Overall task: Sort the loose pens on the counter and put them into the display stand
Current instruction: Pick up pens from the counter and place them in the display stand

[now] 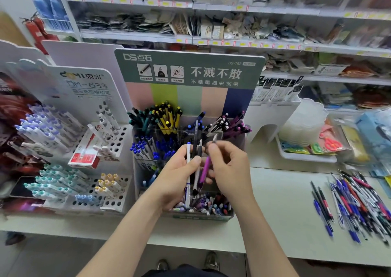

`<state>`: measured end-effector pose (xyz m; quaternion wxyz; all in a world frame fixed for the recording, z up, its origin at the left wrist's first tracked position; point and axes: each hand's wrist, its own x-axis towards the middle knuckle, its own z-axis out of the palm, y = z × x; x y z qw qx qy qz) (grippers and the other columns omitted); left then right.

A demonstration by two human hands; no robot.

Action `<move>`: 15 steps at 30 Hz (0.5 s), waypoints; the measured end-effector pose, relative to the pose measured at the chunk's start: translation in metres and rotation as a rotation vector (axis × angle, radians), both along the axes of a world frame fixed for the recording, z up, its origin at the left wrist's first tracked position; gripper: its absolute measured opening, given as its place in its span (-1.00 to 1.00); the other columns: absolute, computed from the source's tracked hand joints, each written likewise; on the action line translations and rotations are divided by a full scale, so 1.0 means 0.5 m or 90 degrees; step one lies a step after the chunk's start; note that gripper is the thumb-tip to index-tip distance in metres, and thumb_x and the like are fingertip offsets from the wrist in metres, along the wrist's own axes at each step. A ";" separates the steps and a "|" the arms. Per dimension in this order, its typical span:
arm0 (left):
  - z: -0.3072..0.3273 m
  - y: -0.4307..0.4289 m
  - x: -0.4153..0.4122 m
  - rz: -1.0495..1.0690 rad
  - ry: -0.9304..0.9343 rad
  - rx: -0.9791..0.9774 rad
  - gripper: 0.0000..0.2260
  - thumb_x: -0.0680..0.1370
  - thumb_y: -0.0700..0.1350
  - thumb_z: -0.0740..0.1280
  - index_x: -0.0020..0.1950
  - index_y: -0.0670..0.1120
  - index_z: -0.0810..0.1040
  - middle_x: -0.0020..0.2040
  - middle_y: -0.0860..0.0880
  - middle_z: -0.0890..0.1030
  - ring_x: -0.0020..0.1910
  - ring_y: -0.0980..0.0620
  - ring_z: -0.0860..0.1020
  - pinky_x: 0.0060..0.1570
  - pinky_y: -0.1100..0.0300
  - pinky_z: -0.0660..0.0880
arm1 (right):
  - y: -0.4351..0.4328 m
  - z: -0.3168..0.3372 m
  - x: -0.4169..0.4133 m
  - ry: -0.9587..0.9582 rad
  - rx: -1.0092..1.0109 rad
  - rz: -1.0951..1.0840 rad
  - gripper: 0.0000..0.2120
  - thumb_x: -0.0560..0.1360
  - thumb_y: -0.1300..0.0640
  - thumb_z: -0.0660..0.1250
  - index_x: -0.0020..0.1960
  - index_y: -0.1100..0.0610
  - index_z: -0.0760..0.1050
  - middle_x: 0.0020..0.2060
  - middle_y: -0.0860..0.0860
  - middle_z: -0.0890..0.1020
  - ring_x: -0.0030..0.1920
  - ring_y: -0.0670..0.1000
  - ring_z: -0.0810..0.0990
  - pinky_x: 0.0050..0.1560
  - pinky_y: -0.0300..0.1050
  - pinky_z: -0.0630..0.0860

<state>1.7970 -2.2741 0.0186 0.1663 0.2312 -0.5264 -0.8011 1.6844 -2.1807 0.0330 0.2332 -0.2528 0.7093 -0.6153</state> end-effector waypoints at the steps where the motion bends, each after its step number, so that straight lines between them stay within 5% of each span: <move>1: -0.001 -0.002 0.000 0.015 0.002 0.021 -0.78 0.78 -0.20 0.14 0.41 -0.18 0.44 0.20 -0.36 0.66 0.05 -0.22 0.69 0.12 -0.14 0.66 | -0.002 0.002 -0.003 -0.004 -0.041 -0.035 -0.86 0.73 0.05 0.27 0.12 0.01 0.60 -0.23 0.04 0.71 -0.31 0.09 0.71 -0.35 -0.02 0.63; 6: -0.002 -0.009 -0.006 0.060 -0.017 0.065 -0.77 0.80 -0.21 0.09 0.37 -0.22 0.46 0.13 -0.34 0.70 0.13 -0.32 0.70 0.18 -0.13 0.65 | 0.001 0.015 -0.036 0.122 -0.075 -0.131 -0.74 0.79 0.00 0.10 0.33 -0.08 0.52 -0.37 -0.04 0.53 -0.37 0.07 0.67 -0.31 0.09 0.64; 9: 0.006 -0.001 -0.010 0.055 -0.022 0.048 -0.76 0.78 -0.22 0.13 0.36 -0.21 0.53 0.03 -0.19 0.67 -0.03 -0.16 0.67 0.09 -0.05 0.63 | 0.004 0.031 -0.074 0.273 0.064 -0.200 -0.65 0.74 0.12 0.16 0.42 -0.08 0.59 -0.14 -0.07 0.63 -0.21 -0.07 0.55 -0.15 -0.17 0.46; 13: 0.021 -0.002 -0.023 0.048 -0.010 0.053 -0.74 0.77 -0.24 0.15 0.38 -0.20 0.55 0.01 -0.15 0.65 -0.12 -0.05 0.60 -0.05 0.06 0.54 | 0.008 0.071 -0.123 0.407 0.354 -0.202 -0.64 0.64 0.12 0.21 0.35 -0.04 0.65 0.08 0.03 0.43 -0.12 0.08 0.44 -0.08 -0.09 0.33; 15: 0.025 -0.001 -0.031 0.052 0.000 0.068 -0.72 0.77 -0.23 0.14 0.40 -0.20 0.56 0.05 -0.15 0.67 -0.11 -0.04 0.60 -0.08 0.07 0.53 | 0.007 0.089 -0.145 0.473 0.412 -0.180 -0.67 0.59 0.16 0.28 0.27 0.02 0.70 0.05 0.07 0.51 -0.11 0.16 0.49 -0.12 -0.05 0.41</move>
